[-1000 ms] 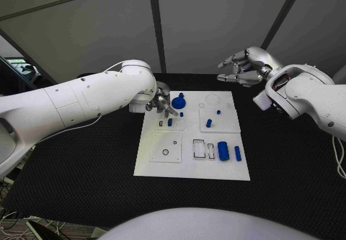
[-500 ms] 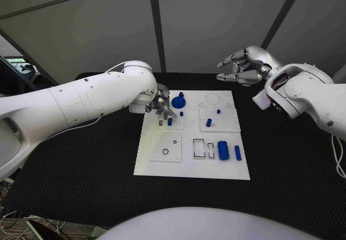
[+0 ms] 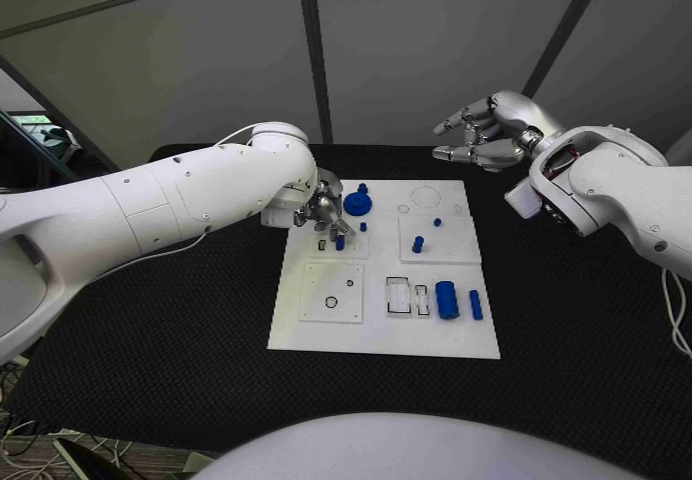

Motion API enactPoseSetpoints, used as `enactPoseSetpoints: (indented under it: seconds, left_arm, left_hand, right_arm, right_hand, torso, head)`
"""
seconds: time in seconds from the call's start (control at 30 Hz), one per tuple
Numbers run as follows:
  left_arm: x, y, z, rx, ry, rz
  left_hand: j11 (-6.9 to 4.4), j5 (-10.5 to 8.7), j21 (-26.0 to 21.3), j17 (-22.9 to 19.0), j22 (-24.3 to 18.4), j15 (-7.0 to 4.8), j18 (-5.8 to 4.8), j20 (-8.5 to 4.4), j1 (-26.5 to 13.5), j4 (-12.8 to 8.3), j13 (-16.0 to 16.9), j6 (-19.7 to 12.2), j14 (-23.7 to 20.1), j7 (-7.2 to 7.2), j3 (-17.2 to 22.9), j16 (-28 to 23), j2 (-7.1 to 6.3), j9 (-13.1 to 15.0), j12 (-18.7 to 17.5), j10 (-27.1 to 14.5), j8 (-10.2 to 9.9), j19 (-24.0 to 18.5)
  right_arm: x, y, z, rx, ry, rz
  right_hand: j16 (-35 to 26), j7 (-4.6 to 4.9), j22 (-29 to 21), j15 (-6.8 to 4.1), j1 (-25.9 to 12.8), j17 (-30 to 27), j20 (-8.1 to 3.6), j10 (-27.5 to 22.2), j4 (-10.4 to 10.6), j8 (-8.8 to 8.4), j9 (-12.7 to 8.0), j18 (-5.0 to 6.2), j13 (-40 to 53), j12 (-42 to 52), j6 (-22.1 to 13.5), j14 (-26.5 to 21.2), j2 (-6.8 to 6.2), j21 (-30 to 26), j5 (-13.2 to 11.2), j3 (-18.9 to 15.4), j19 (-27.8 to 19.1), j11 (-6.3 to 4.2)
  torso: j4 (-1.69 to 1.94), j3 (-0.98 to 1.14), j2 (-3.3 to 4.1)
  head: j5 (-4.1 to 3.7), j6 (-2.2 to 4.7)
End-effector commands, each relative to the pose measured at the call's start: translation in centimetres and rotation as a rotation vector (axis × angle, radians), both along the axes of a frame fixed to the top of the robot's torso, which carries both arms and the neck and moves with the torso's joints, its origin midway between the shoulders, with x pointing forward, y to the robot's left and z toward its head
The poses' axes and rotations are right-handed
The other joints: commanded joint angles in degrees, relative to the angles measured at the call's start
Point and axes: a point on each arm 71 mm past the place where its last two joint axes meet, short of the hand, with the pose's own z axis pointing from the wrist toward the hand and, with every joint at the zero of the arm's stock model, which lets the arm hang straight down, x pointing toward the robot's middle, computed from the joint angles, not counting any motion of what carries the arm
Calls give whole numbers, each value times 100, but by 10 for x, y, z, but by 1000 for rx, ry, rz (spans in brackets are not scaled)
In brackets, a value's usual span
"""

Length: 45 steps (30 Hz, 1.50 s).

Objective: Assemble the parts on the task board

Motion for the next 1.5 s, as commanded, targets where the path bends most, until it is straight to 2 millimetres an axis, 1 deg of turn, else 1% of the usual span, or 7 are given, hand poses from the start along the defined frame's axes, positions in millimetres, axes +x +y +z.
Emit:
enactPoseSetpoints:
  seconds: [0.03, 0.53, 0.8, 0.9, 1.07, 1.13, 1.5]
  left_arm:
    - [-1, -2, -1, 1, 18, -8]
    - [-1, -3, -2, -6, 26, -6]
    - [0, -1, -2, -14, 17, 9]
    - [1, 1, -1, -35, 11, 27]
    - [0, 4, 1, -73, -3, 55]
    - [-1, 6, 2, -85, -11, 64]
    - [-9, 15, 3, -164, -19, 117]
  left_hand:
    - [-15, 7, 41, 940, 10, -27, -226, -27, 70, -31, 16, 55, 412, 3, 10, 40, 12, 8, 27, 47, 31, 35]
    - [-79, 8, 62, 961, 73, -80, -232, -78, 445, -253, -2, 96, 416, -66, 350, 55, 69, 73, 0, 61, 101, 39]
    - [-129, 42, 65, 972, 117, -135, -233, -136, 1028, -699, -61, 11, 420, -108, 1155, 62, 127, 132, -113, 30, 122, 38]
    - [-124, 92, 81, 984, 151, -133, -239, -147, 1105, -876, -81, -13, 424, -83, 1725, 69, 6, 186, -165, 57, 170, 47]
    - [-132, 127, 84, 992, 221, -112, -238, -136, 488, -1095, -112, -48, 430, -51, 3302, 71, -555, 399, -198, 197, 398, 60]
    - [-124, 118, 85, 997, 247, -126, -246, -126, 260, -1218, -112, -80, 432, -75, 3693, 74, -693, 481, -192, 225, 483, 69]
    - [-134, 163, 106, 1023, 303, -135, -253, -138, -14, -1435, -74, -105, 444, -100, 4120, 90, -798, 603, -153, 289, 617, 100]
  right_arm:
    - [0, 1, 1, -1, -2, 8]
    - [0, 2, 1, -2, 0, 10]
    - [0, 1, 1, -2, -1, 8]
    - [0, 1, 1, -2, 0, 7]
    - [1, 0, 1, -3, 0, 5]
    - [1, -1, 1, -4, 1, 4]
    - [1, -2, 0, -7, 4, 2]
  right_hand:
    - [-31, -15, 0, -35, -8, 191, 2, -11, 7, 29, -9, 112, 9, -6, 23, 297, 63, -15, 18, 16, -27, 0]
    - [-39, -16, -15, -37, 1, 181, 0, -16, 9, 35, -9, 114, 1, -10, 24, 296, 65, -25, 72, 28, -30, -2]
    - [-43, -17, -15, -37, 4, 175, -1, -15, 10, 39, -9, 114, 1, -9, 25, 295, 65, -26, 97, 33, -28, -2]
    - [-43, -17, -15, -37, 4, 175, -1, -15, 10, 39, -9, 114, 1, -9, 25, 295, 65, -26, 97, 33, -28, -2]
    - [-47, -17, -25, -38, 5, 169, -1, -18, 11, 40, -9, 116, -3, -11, 25, 293, 64, -32, 110, 35, -32, -3]
    - [-47, -17, -25, -38, 5, 169, -1, -18, 11, 40, -9, 116, -3, -11, 25, 293, 64, -32, 110, 35, -32, -3]
    - [-53, -17, -32, -38, 4, 161, -2, -18, 15, 44, -9, 117, -4, -11, 27, 292, 63, -38, 140, 39, -34, -3]
  torso:
    - [0, 0, 2]
    - [0, 1, -2]
    - [0, -1, -1]
    - [2, 1, 0]
    - [10, -4, -5]
    - [11, -5, -3]
    - [11, -6, -4]
  head:
    - [-3, -4]
    - [-5, -41]
    - [-11, -41]
    - [-12, -47]
    - [-12, -55]
    - [-7, -51]
    - [15, -62]
